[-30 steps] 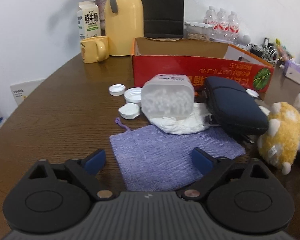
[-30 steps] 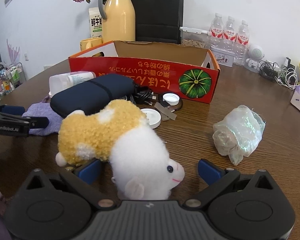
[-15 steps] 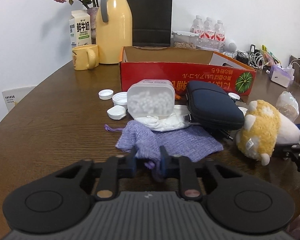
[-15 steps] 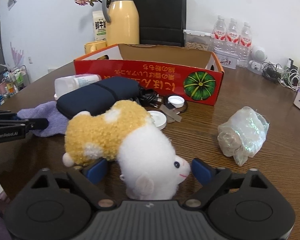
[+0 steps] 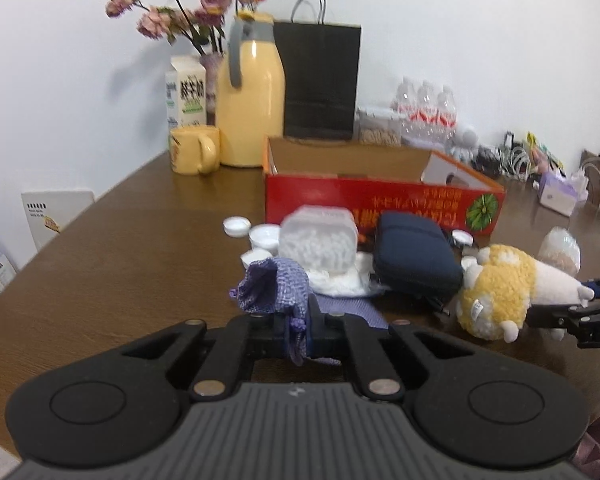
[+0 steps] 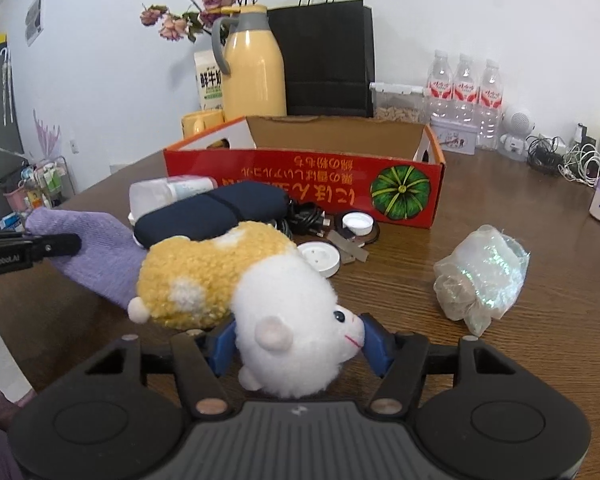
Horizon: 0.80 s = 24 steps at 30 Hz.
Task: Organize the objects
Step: 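Carry pouch and plush toy into the box and open both grippers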
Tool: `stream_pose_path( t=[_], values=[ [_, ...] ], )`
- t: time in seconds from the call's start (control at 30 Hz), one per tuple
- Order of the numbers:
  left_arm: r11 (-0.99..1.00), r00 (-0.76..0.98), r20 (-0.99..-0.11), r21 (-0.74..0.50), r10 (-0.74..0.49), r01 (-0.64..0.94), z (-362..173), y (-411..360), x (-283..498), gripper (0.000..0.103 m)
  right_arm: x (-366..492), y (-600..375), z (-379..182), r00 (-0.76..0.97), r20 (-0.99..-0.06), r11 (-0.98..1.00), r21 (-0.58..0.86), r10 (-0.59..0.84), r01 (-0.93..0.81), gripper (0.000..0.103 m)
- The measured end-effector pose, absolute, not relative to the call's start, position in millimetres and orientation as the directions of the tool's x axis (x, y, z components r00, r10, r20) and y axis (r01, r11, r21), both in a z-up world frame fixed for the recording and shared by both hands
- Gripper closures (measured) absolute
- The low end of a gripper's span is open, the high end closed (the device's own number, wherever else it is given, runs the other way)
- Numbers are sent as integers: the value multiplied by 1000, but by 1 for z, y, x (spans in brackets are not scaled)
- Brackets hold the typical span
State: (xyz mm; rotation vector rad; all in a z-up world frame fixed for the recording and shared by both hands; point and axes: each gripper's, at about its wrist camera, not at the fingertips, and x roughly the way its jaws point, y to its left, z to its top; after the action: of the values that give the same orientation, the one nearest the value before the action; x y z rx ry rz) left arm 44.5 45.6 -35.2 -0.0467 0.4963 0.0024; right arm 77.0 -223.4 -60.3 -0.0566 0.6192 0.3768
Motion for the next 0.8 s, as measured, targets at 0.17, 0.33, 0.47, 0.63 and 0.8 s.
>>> stream_pose_path(
  t=[0.17, 0.33, 0.47, 0.63, 0.8],
  values=[
    [999, 903, -430, -34, 7, -23, -22, 48, 32, 96, 68, -226, -54, 770, -544, 930, 56, 334, -364, 42],
    [1000, 927, -375, -23, 7, -16, -7, 46, 23, 96, 61, -230, -45, 790, -512, 930, 46, 336, -366, 42],
    [1000, 946, -325, -20, -2, -5, 8, 46, 20, 96, 60, -231, -39, 806, -490, 931, 36, 333, -363, 42],
    [1000, 959, -281, -20, -27, 22, 24, 42, 28, 96, 64, -228, -30, 820, -466, 930, 17, 333, -368, 42],
    [998, 968, -242, -18, -63, 61, 37, 33, 45, 96, 78, -220, -19, 838, -435, 928, -12, 331, -373, 42]
  ],
)
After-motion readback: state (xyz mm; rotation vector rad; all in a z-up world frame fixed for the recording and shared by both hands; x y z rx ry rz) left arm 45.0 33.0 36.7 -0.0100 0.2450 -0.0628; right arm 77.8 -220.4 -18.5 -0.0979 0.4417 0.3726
